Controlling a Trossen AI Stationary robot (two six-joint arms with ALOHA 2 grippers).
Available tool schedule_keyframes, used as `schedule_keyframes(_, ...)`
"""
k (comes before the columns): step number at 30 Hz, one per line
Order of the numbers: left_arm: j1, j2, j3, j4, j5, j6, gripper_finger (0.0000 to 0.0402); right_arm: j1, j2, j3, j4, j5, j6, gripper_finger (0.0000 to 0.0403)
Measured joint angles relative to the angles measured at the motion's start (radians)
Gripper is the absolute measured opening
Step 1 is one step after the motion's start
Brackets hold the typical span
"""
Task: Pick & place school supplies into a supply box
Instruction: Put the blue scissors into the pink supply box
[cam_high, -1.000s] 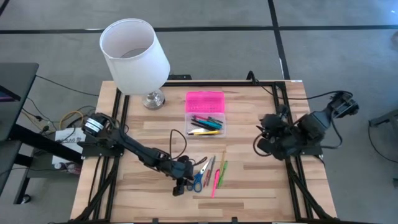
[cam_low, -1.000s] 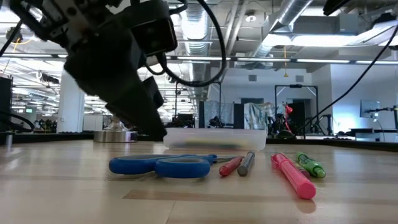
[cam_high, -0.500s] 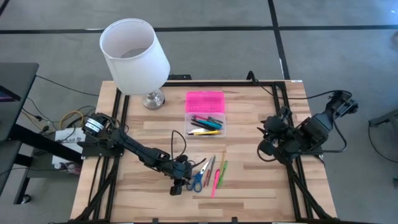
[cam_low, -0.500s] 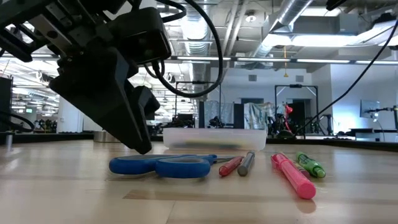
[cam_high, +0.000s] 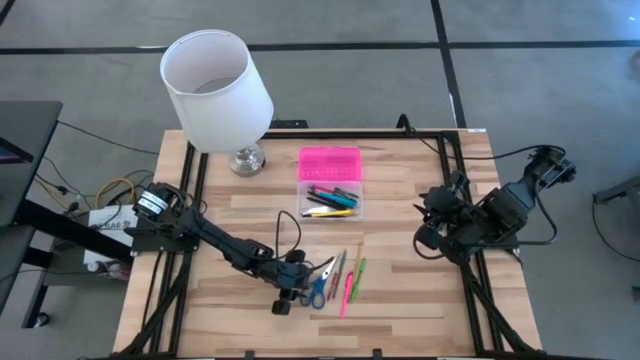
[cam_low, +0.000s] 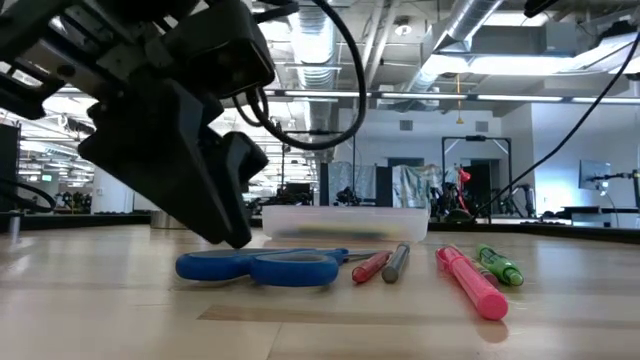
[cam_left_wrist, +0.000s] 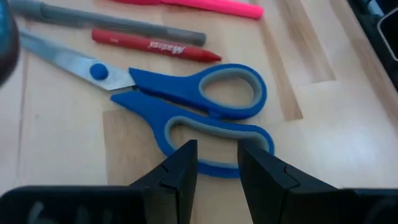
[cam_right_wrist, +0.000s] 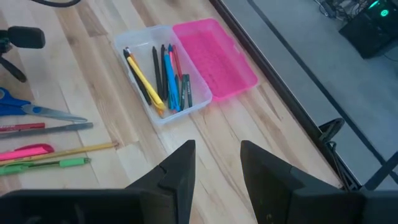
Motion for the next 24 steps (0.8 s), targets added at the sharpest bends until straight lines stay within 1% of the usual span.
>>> schedule_keyframes(12, 0.000, 0.000, 0.000, 0.010, 0.007, 0.019, 0.0107, 0.000, 0.000, 0.000, 0.000, 0.000, 0.001, 0.0121)
schedule_keyframes(20, 0.000, 0.000, 0.000, 0.012, -0.046, 0.041, 0.0107, 0.000, 0.000, 0.000, 0.000, 0.000, 0.001, 0.0121)
schedule_keyframes(24, 0.000, 0.000, 0.000, 0.020, -0.056, 0.058, 0.0107, 0.000, 0.000, 0.000, 0.000, 0.000, 0.001, 0.0121)
